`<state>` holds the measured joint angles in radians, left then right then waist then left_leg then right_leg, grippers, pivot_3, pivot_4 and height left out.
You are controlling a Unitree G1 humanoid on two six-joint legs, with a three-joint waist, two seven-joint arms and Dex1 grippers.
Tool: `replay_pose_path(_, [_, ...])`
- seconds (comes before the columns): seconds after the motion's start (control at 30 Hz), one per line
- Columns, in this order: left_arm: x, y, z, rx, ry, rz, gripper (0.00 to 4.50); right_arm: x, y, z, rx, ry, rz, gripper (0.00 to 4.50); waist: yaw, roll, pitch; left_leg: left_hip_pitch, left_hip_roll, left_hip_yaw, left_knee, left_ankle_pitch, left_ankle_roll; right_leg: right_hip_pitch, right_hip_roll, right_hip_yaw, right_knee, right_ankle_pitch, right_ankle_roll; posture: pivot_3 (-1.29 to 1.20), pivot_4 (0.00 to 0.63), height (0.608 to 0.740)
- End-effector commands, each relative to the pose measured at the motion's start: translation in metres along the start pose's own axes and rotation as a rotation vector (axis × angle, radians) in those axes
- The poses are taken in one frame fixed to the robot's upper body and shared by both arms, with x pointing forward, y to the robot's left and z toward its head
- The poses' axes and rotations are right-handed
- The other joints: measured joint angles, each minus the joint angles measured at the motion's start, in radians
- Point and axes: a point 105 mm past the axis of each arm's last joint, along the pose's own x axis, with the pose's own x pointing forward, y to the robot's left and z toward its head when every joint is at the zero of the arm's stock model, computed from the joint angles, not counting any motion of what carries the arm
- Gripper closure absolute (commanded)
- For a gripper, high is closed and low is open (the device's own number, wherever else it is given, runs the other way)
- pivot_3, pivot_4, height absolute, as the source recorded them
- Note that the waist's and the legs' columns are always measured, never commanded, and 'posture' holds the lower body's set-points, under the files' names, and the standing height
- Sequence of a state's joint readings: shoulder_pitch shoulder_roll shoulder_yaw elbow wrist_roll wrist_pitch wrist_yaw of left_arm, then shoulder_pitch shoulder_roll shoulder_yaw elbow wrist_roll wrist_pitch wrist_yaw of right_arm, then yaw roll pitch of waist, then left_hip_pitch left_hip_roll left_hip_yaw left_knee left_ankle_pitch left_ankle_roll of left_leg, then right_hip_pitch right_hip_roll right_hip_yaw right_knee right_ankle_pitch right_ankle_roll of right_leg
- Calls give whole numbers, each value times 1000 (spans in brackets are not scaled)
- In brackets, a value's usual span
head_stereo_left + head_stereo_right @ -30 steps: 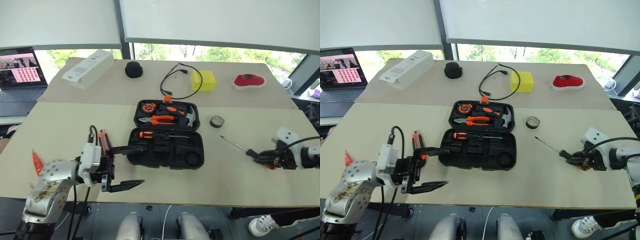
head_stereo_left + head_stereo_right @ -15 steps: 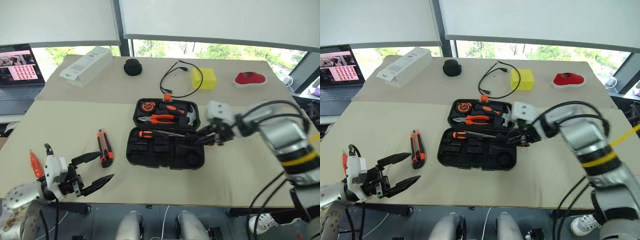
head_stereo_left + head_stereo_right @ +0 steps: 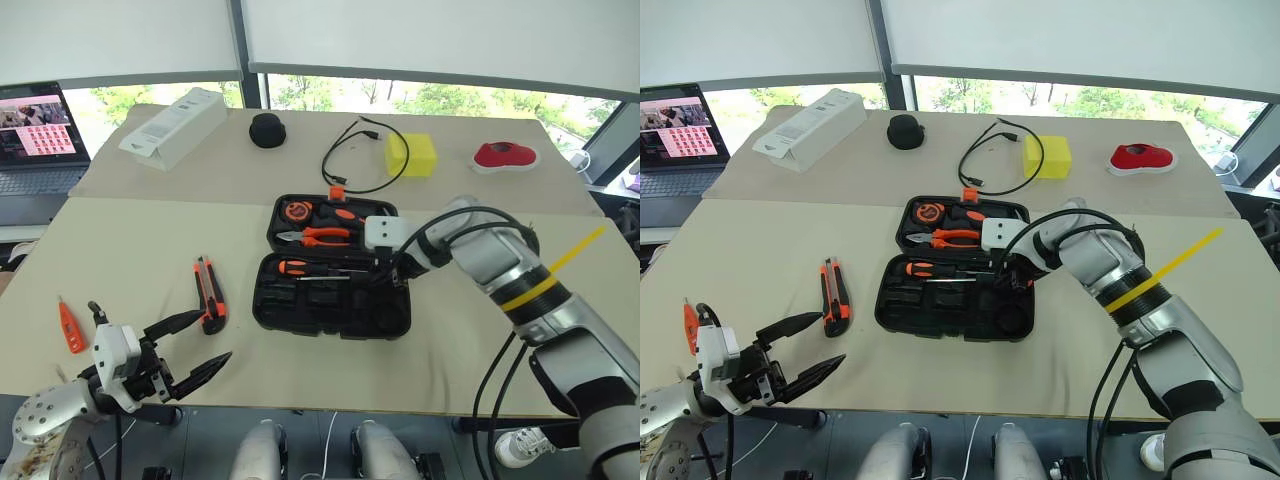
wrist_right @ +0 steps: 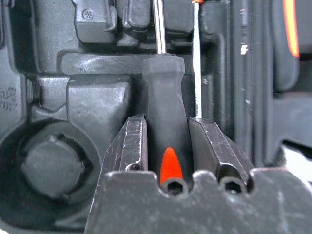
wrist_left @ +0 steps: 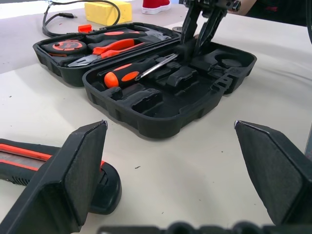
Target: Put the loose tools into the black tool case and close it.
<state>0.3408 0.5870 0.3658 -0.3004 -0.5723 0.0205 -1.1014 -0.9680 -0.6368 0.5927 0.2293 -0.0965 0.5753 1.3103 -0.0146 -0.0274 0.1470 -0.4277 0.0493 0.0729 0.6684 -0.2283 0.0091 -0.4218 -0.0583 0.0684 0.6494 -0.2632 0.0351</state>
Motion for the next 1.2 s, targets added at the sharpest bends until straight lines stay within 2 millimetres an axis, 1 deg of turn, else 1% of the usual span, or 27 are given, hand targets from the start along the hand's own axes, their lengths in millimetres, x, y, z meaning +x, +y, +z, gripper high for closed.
replay_pose_path(0.03, [4, -2, 7, 45, -24, -14, 0, -6, -3, 10, 18, -25, -6, 3551, 0, 0, 0, 0, 0, 0, 0, 0, 0, 0, 0, 0, 0, 0, 0, 0, 150, 740])
replay_pose_path(0.13, [5, -1, 7, 49, -25, -15, 0, -5, -1, 14, 40, -50, 2, 3551, 0, 0, 0, 1, 0, 1, 0, 0, 0, 1, 0, 0, 0, 0, 0, 0, 150, 740])
replay_pose_path(0.2, [6, 0, 8, 52, -26, -16, 0, -6, -2, 16, 39, -68, -2, 2550, 0, 0, 0, 1, 0, 2, 0, 0, 0, 0, 0, 0, 0, 0, 0, 0, 150, 740])
replay_pose_path(0.23, [7, 0, 8, 53, -26, -16, 0, -6, -4, 17, 37, -75, -10, 2429, 0, 0, 0, 1, 0, 2, 0, 0, 0, 0, 0, 0, 0, 0, 0, 0, 150, 740])
replay_pose_path(0.27, [7, 0, 8, 55, -26, -15, 0, -11, -3, 18, 23, -87, -3, 2022, 0, 0, 0, 1, 0, 2, 0, 0, 0, 0, 0, 0, 0, 0, 0, 0, 150, 740])
replay_pose_path(0.4, [6, 2, 9, 58, -24, -10, 0, -34, -4, 30, -11, -215, 7, 744, -3, 0, 0, 2, 0, 3, 0, 0, 0, 1, 0, 0, 1, 0, 0, 0, 150, 740])
replay_pose_path(0.47, [5, 2, 9, 58, -22, -6, 0, -45, 4, 37, -49, -312, 63, 744, -2, 0, 0, 1, 0, 3, 0, 0, 0, 0, 0, 0, 1, 0, 0, 0, 150, 740])
replay_pose_path(0.53, [5, 2, 9, 58, -20, -3, 0, -48, 7, 38, -52, -373, 77, 744, -1, 0, 0, 1, 0, 3, 0, 0, 0, 1, 0, 0, 0, 0, 0, 0, 150, 740])
replay_pose_path(0.6, [5, 3, 9, 58, -20, 1, 0, -41, 4, 34, -14, -447, 47, 1311, -1, -2, -1, 2, 0, 3, 0, 0, 0, 2, 0, 0, 0, 0, 0, 0, 150, 740])
replay_pose_path(0.63, [6, 3, 9, 58, -20, 2, 0, -36, 4, 31, -4, -471, 38, 1489, 0, -3, -2, 3, 0, 2, 0, 0, 0, 3, 0, 0, 0, 0, 0, 0, 150, 740])
replay_pose_path(0.67, [6, 3, 9, 59, -20, 2, 0, -32, 3, 30, -1, -486, 28, 1784, -1, -4, -2, 4, 0, 2, 0, 0, 0, 3, 0, 0, 0, 0, 0, 0, 150, 740])
replay_pose_path(0.77, [7, 3, 10, 61, -21, 4, 0, -19, 0, 21, 8, -496, -9, 2868, -1, -4, -2, 3, 0, 3, 0, 0, 0, 3, 0, 0, 1, 0, 0, 0, 150, 740])
replay_pose_path(0.8, [7, 3, 10, 62, -21, 5, 0, -15, -1, 18, 11, -497, -18, 3080, -1, -4, -2, 3, 0, 3, 0, 0, 0, 2, 0, 0, 1, 0, 0, 0, 150, 740])
replay_pose_path(0.83, [6, 3, 10, 63, -19, 6, 0, -9, -2, 14, 11, -488, -27, 3549, -1, -4, -2, 3, 0, 3, 0, 0, 0, 2, 0, 0, 1, 0, 0, 0, 150, 740])
replay_pose_path(0.87, [6, 3, 11, 64, -18, 6, 0, -4, -3, 11, 12, -484, -38, 3802, -1, -4, -2, 3, 0, 3, 0, 0, 0, 2, 0, 0, 2, 0, 0, 0, 150, 740])
replay_pose_path(0.9, [6, 3, 11, 65, -16, 7, 0, 1, -3, 7, 11, -473, -40, 4222, -1, -4, -2, 3, 0, 4, 0, 0, 0, 2, 0, 0, 2, 0, 0, 0, 150, 740])
replay_pose_path(0.93, [5, 3, 11, 66, -15, 8, 0, 3, -3, 6, 10, -469, -42, 4483, -2, -4, -2, 4, 0, 4, 0, 0, 0, 2, 0, 0, 2, 0, 0, 0, 150, 740])
replay_pose_path(1.07, [5, 2, 13, 68, -11, 9, 0, 13, -4, 5, 40, -476, -33, 4483, -4, -4, -2, 4, 0, 4, 0, 0, -1, 2, 0, 0, 2, 0, 0, 0, 150, 740])
replay_pose_path(1.2, [4, 1, 13, 67, -4, 11, 0, 27, 2, -1, 42, -449, -10, 4483, -6, -4, -2, 5, 1, 4, 0, 0, -1, 3, 1, 1, 3, 0, 0, 0, 150, 740])
